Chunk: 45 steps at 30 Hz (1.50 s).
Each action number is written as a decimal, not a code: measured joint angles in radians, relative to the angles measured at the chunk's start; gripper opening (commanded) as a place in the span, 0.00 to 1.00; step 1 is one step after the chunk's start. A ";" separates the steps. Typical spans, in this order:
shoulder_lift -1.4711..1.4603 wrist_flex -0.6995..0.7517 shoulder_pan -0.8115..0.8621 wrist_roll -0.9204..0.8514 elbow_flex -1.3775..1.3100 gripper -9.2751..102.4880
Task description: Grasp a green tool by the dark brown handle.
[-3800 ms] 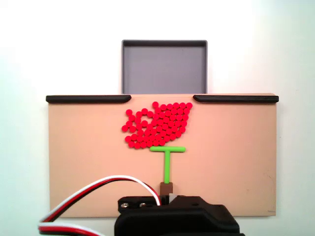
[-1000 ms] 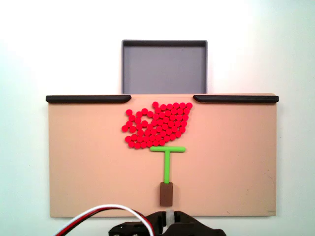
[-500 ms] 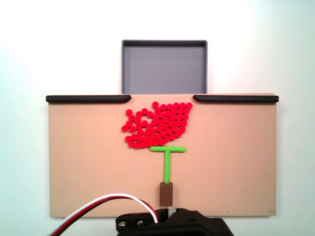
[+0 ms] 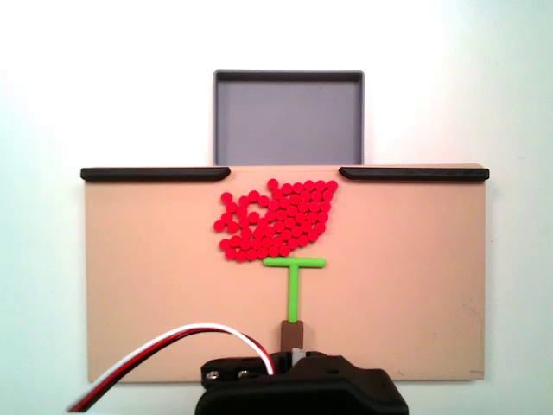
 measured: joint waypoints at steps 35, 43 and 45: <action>0.000 0.000 -0.005 -0.017 0.000 0.24; 0.000 0.000 0.011 -0.040 0.000 0.27; 0.000 0.000 0.018 -0.049 0.000 0.29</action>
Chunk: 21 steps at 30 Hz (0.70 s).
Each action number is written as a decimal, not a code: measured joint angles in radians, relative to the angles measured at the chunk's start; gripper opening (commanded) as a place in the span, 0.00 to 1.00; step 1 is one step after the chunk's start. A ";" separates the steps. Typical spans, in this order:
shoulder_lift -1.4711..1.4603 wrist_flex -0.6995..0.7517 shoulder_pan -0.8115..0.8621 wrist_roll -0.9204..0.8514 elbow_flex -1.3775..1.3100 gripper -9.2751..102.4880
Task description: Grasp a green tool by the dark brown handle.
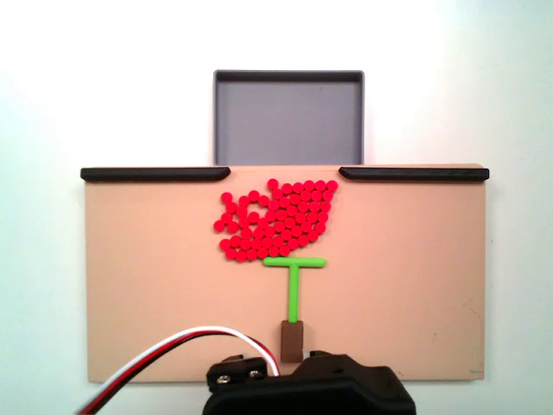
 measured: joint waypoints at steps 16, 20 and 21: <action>-0.031 -0.021 0.028 -0.032 0.000 0.28; -0.041 -0.035 0.028 -0.032 0.000 0.26; -0.041 -0.035 0.028 -0.032 0.000 0.26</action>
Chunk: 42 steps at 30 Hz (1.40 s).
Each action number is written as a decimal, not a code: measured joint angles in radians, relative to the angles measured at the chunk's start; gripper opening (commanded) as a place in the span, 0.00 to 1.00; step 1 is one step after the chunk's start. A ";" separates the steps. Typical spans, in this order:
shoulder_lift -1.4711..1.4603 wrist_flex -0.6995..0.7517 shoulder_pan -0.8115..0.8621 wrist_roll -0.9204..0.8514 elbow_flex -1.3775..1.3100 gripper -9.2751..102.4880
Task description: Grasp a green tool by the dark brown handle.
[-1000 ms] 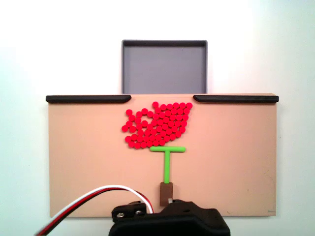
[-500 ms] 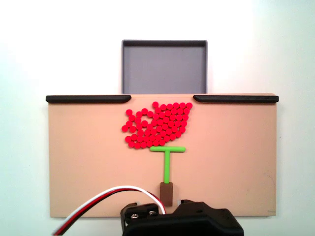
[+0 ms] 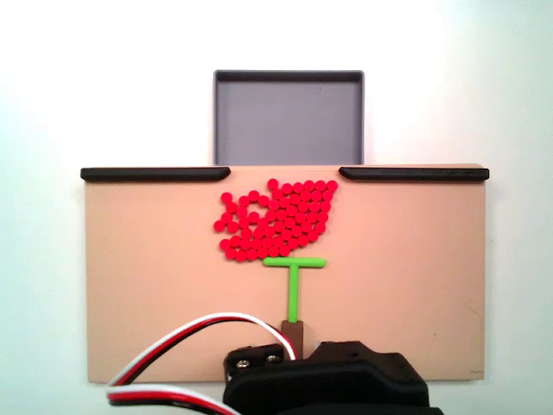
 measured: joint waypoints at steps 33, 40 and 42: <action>-0.063 -0.034 0.000 -0.005 0.000 0.25; -0.063 -0.034 0.000 -0.005 0.000 0.25; -0.063 -0.034 0.000 -0.005 0.000 0.25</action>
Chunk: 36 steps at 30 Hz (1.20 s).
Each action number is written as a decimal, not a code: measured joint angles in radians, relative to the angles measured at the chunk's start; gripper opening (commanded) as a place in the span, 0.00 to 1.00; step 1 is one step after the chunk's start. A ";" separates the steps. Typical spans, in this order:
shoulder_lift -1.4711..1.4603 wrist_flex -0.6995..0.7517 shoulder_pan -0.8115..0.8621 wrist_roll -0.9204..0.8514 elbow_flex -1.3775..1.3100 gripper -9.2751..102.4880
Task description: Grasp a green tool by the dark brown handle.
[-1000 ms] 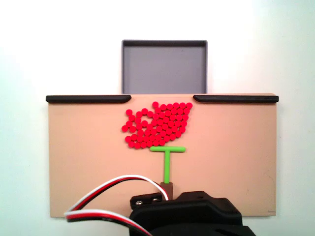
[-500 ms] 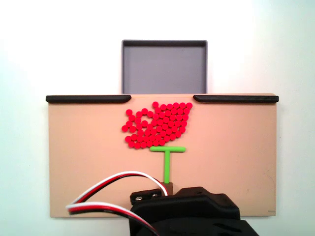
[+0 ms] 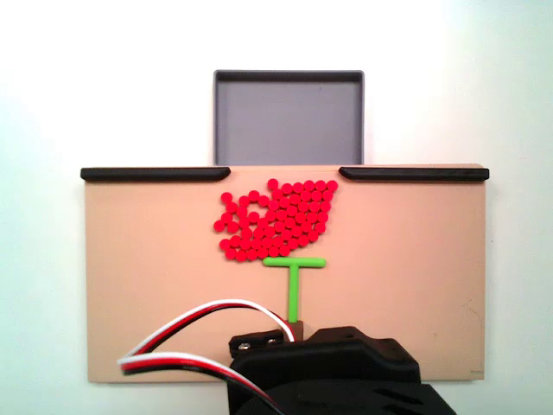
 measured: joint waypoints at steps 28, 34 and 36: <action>-0.018 0.000 -0.003 0.000 0.000 0.20; -0.018 0.000 -0.005 0.000 0.000 0.19; -0.018 0.000 -0.005 0.000 0.000 0.19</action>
